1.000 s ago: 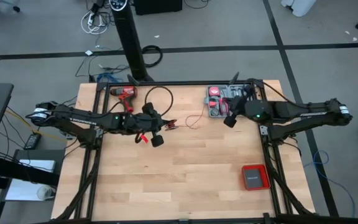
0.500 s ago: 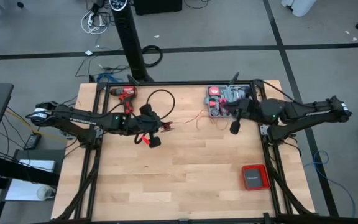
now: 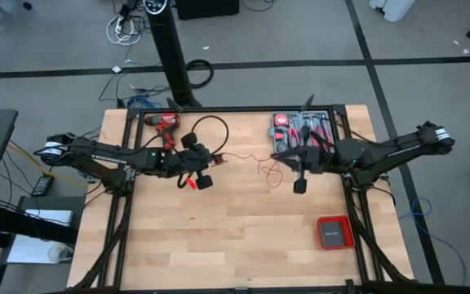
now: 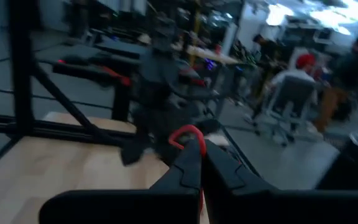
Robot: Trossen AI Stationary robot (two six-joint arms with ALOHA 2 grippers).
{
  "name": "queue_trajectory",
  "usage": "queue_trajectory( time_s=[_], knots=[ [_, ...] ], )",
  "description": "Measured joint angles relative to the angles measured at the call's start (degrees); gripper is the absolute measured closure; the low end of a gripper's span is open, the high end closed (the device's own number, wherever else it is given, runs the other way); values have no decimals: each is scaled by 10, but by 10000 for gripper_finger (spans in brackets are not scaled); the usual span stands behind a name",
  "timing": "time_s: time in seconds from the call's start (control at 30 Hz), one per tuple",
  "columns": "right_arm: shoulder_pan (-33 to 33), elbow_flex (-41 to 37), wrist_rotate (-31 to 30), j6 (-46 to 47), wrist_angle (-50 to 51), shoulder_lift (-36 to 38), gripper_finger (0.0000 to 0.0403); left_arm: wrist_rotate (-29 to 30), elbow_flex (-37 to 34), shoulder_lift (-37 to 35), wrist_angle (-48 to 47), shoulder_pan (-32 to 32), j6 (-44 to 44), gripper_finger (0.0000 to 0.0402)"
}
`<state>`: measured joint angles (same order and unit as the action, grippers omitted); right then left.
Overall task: Coil cords
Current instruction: Coil the red wire on the black spool
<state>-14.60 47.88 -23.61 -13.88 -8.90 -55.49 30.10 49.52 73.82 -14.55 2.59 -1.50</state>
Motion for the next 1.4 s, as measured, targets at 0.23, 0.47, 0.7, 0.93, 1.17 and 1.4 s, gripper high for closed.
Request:
queue_trajectory(
  time_s=[0.23,0.47,0.7,0.93,1.17,1.4],
  knots=[
    [-3,0,93,-36,-97,-70,403,90,0,0,23,0,26,401],
    [-3,0,99,-71,-177,-143,403,117,0,0,104,0,85,401],
    [-6,0,119,-95,-257,-197,403,162,0,0,125,-3,102,401],
    [-12,0,171,-96,-298,-204,403,174,0,0,123,-24,121,401],
    [-12,0,206,-68,-299,-204,403,183,0,0,155,-51,122,401],
    [-12,0,219,-68,-302,-213,403,185,0,0,231,-58,126,401]
  ],
)
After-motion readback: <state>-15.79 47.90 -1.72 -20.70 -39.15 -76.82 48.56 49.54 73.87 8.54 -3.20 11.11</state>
